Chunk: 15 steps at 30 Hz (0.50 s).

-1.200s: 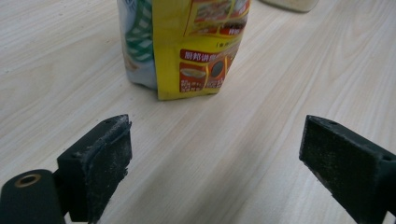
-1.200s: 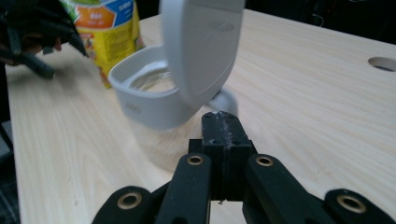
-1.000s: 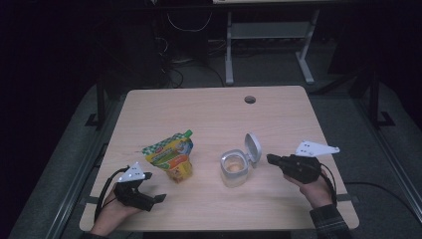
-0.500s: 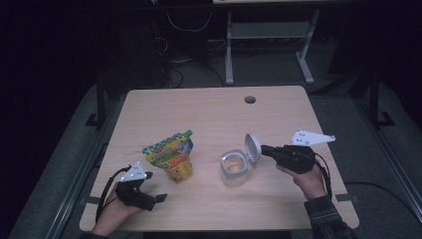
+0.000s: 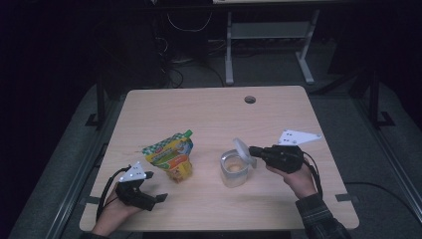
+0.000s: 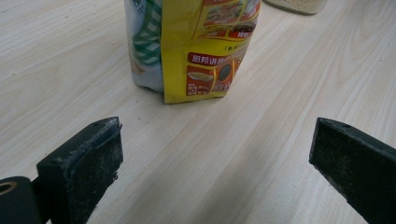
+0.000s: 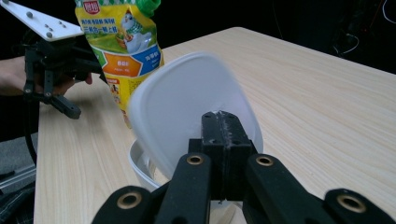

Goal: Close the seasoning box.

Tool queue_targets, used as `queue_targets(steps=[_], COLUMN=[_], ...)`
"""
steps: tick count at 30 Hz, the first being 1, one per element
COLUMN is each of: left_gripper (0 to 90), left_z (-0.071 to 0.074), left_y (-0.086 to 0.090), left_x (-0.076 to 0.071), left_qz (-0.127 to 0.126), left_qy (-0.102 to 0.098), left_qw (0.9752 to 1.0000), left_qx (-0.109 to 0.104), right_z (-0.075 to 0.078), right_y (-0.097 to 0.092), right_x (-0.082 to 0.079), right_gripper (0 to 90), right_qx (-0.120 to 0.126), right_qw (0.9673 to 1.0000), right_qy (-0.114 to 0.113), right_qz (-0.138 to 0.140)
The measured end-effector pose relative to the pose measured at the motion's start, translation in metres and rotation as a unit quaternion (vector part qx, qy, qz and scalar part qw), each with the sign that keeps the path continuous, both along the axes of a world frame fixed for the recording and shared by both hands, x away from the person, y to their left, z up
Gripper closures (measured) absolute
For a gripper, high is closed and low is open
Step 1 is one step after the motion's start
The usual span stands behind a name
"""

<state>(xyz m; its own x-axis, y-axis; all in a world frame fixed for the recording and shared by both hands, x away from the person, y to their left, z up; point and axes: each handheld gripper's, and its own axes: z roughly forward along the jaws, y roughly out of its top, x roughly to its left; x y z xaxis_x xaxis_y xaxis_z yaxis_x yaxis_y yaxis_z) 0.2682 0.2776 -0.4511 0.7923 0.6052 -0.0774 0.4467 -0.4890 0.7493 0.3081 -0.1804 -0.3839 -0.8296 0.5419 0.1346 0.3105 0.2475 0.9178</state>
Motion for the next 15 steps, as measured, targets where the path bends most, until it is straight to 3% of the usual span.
queue_targets(steps=[6,10,11,14,15], left_gripper=[2.5,2.5,2.5,2.5,2.5], left_z=[-0.001,-0.0018,-0.0017,-0.0021,-0.0021], left_y=[0.0003,0.001,0.0013,0.0023,0.0023], left_x=[0.0011,0.0016,0.0018,0.0021,0.0021], left_qz=[-0.001,0.0,0.0,0.0,0.0], left_qy=[0.004,0.004,0.005,0.006,0.006], left_qw=[1.0,1.0,0.9999,0.9999,0.9999], left_qx=[-0.004,-0.008,-0.01,-0.01,-0.01], right_z=[-0.0011,-0.0012,-0.0012,-0.0026,-0.0026], right_y=[0.0001,-0.0032,-0.0032,-0.0084,-0.0084], right_x=[-0.0011,-0.0023,-0.0023,-0.0041,-0.0041], right_gripper=[87.5,73.3,73.3,57.8,57.8], right_qx=[-0.002,-0.002,-0.002,-0.013,-0.013], right_qw=[1.0,0.9999,0.9999,0.9989,0.9989], right_qy=[0.001,0.002,0.002,-0.001,-0.001], right_qz=[-0.002,-0.017,-0.017,-0.044,-0.044])
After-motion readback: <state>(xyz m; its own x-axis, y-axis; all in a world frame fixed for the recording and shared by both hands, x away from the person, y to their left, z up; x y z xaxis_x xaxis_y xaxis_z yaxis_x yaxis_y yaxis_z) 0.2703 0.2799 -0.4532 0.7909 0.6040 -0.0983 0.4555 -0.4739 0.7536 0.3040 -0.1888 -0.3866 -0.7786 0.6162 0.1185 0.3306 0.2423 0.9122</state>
